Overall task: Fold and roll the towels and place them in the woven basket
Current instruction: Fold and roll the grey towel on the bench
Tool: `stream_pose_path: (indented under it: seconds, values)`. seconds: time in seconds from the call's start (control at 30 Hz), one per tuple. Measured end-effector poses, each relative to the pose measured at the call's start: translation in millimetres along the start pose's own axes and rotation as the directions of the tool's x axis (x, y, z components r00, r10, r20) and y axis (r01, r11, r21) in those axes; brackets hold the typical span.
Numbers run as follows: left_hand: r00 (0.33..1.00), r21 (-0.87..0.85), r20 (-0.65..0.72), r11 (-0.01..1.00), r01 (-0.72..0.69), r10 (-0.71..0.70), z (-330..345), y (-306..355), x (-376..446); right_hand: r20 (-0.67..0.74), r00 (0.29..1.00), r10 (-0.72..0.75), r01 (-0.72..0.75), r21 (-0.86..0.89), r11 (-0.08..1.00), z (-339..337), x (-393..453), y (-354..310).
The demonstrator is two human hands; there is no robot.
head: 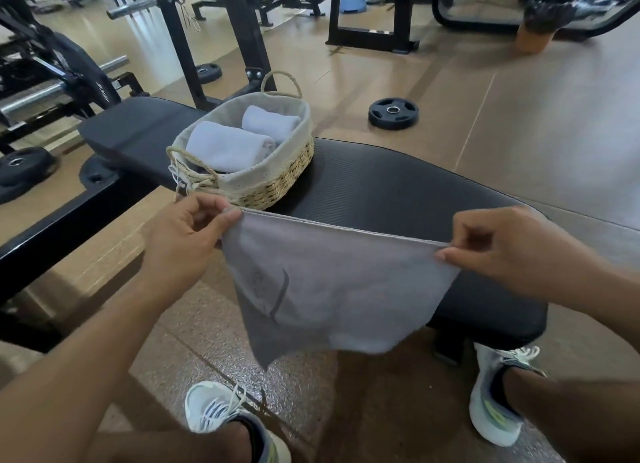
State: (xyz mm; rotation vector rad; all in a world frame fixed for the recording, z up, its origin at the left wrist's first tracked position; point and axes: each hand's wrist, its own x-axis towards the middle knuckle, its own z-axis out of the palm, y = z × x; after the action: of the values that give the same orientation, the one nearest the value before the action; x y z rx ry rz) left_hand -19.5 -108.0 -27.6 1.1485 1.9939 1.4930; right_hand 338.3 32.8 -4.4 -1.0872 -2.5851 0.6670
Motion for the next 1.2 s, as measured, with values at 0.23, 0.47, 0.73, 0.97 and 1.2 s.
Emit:
stream_pose_path:
  seconds: [0.23,0.47,0.73,0.97,1.2]
  values:
    - [0.915,-0.005,0.4,0.998,0.065,-0.058,-4.7,3.0,-5.8,0.176,0.975,0.133,-0.112,-0.125,0.986,-6.2,4.0,7.6]
    - [0.811,0.051,0.568,0.989,0.137,-0.142,-19.1,6.3,-3.0,0.313,0.927,-0.207,-0.054,0.657,0.752,-37.2,-17.5,-13.1]
    - [0.922,0.147,0.379,0.989,0.027,-0.081,22.8,23.1,6.6,0.184,0.964,0.194,-0.257,0.436,0.863,-44.0,9.1,27.3]
    - [0.962,0.229,0.264,0.973,0.011,-0.073,65.5,18.0,37.6,0.0,0.878,0.478,-0.455,0.31,0.835,-31.5,21.7,49.6]
    - [0.956,0.029,0.18,0.973,0.229,-0.23,100.2,14.1,52.1,-0.029,0.865,0.501,-0.464,0.333,0.821,-27.2,26.6,33.8]
